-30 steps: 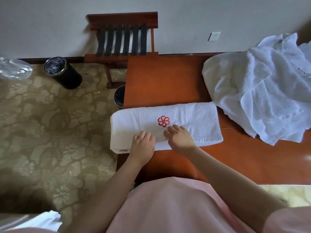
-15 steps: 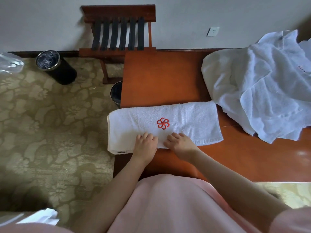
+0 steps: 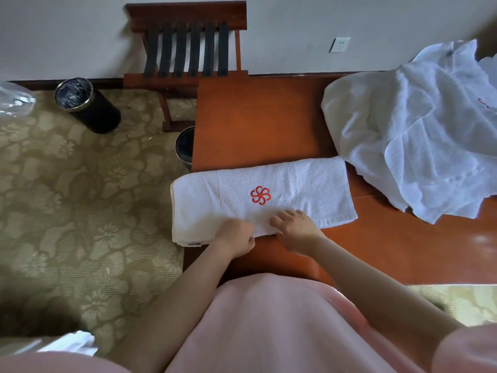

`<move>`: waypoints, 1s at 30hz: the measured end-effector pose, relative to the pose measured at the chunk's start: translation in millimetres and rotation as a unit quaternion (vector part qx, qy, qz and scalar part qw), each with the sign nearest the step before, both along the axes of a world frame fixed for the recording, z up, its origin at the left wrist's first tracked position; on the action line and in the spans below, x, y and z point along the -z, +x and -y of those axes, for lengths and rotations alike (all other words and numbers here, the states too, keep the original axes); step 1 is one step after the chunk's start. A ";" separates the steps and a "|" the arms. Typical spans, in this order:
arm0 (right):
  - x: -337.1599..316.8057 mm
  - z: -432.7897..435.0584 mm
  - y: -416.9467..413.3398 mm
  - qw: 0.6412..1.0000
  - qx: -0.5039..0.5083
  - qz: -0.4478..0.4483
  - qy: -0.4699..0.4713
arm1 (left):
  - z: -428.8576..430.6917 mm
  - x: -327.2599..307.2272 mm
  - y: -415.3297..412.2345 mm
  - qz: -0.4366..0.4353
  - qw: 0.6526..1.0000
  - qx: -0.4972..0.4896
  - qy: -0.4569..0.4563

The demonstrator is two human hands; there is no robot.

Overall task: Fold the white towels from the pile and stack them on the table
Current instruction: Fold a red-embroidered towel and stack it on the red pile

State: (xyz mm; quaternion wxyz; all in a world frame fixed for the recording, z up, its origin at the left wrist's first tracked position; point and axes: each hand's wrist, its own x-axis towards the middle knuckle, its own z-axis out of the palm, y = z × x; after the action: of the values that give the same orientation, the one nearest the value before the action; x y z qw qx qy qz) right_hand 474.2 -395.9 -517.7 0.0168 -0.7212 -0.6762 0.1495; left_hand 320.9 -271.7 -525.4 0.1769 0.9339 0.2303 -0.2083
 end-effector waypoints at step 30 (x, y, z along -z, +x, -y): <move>-7.1 53.3 75.7 0.789 0.601 -0.107 0.068 | 3.2 -4.0 97.0 -0.131 0.991 0.026 0.013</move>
State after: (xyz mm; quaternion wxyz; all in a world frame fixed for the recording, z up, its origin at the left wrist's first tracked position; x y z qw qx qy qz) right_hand 550.0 -449.2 -510.6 0.2250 -0.9583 -0.1085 0.1391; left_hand 418.0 -274.9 -521.4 0.1275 0.9064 0.2297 -0.3307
